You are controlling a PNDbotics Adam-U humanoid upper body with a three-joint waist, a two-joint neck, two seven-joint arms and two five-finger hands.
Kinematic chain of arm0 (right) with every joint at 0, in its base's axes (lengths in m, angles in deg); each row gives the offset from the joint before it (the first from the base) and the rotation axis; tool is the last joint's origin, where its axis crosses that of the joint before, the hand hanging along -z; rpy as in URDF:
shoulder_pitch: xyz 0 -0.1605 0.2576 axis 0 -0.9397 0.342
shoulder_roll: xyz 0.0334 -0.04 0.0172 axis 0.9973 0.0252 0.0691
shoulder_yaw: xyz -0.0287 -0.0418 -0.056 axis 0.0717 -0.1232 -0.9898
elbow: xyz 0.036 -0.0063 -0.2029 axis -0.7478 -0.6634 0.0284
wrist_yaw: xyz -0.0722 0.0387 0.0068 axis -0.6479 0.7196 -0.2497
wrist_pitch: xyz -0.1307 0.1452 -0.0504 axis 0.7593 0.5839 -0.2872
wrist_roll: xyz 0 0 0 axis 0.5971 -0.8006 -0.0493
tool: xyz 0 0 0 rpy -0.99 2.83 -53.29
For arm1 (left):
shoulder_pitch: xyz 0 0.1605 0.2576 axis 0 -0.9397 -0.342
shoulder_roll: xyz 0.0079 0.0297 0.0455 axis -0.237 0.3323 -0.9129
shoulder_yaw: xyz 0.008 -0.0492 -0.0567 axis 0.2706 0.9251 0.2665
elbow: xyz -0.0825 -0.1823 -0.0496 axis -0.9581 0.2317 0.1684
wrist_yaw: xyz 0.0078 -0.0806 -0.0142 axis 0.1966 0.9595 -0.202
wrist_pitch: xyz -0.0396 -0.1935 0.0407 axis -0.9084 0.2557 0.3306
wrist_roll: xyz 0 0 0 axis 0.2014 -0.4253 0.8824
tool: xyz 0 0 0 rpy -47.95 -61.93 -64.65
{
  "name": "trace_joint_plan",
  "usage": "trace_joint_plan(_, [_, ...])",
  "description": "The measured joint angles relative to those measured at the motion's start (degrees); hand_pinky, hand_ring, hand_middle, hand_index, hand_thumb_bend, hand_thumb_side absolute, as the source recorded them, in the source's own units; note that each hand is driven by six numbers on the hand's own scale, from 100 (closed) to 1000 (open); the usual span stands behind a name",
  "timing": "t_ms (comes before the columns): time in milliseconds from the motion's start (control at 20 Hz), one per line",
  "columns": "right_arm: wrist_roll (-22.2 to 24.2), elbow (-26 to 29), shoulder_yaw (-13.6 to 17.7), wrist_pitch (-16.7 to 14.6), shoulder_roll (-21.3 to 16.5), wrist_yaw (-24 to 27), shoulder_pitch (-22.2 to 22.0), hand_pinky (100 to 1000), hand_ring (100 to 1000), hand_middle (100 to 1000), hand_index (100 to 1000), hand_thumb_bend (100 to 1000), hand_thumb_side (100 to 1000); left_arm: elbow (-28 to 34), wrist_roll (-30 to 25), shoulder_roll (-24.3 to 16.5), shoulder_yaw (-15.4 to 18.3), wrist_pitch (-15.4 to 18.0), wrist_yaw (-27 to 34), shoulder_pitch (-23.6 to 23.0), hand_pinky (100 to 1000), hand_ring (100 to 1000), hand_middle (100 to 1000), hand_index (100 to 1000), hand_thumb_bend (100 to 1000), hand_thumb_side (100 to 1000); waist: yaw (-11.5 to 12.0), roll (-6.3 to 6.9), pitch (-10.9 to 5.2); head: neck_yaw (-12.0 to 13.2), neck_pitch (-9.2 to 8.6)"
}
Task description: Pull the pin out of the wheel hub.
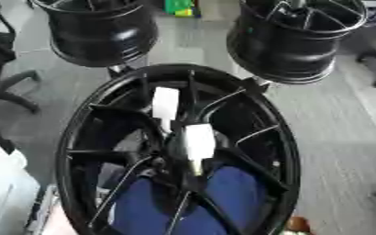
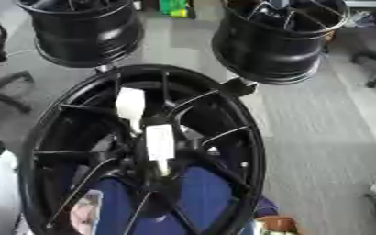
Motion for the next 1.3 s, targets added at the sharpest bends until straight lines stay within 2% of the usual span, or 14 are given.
trace_joint_plan(550, [0.0,0.0,0.0,0.0,0.0,0.0,0.0,883,763,741,858,100,100,0.0,-0.2,0.0,0.0,0.0,-0.4,-0.3,622,558,509,656,293,452,-0.1,0.01,0.00,0.0,-0.13])
trace_joint_plan(750, [0.0,0.0,0.0,0.0,0.0,0.0,0.0,883,762,741,858,100,100,-0.6,-3.3,0.5,-1.6,-0.2,-2.3,1.7,648,591,549,704,295,456,-0.2,0.02,-0.03,0.0,-0.36])
trace_joint_plan(800, [0.0,0.0,0.0,0.0,0.0,0.0,0.1,883,762,741,858,100,100,-1.0,-5.1,0.5,-2.5,-0.2,-3.3,2.6,665,613,577,730,298,471,-0.3,0.03,-0.03,0.0,-0.44])
trace_joint_plan(850, [0.0,0.0,0.0,0.0,0.0,0.0,0.1,883,762,741,858,100,100,-1.5,-7.5,0.5,-3.6,-0.1,-4.5,3.6,675,627,588,748,447,381,-0.4,0.05,-0.04,0.0,-0.47])
trace_joint_plan(900, [0.1,0.0,0.0,0.0,0.0,0.0,0.1,883,762,740,858,100,100,-2.1,-10.4,0.5,-4.9,0.1,-6.0,4.5,683,637,605,760,308,484,-0.4,0.09,-0.05,0.0,-0.49])
trace_joint_plan(1100, [0.1,0.0,-0.4,0.0,0.0,0.0,0.5,883,761,740,857,100,100,-5.5,-23.9,0.5,-10.5,2.8,-13.4,8.7,729,681,643,802,354,506,-0.6,0.40,-0.05,0.0,-0.51])
trace_joint_plan(1150, [0.1,0.0,-0.4,0.0,0.0,0.0,0.5,883,761,740,857,100,100,-6.6,-27.2,0.8,-11.9,4.0,-15.1,9.9,741,709,670,821,406,493,-0.6,0.43,-0.05,0.0,-0.52])
trace_joint_plan(1300, [0.2,0.0,-0.7,0.1,0.0,0.0,0.6,883,761,740,857,100,100,-10.5,-36.8,2.6,-16.6,8.3,-20.5,14.1,763,739,700,844,461,494,-0.7,0.45,-0.05,0.0,-0.55])
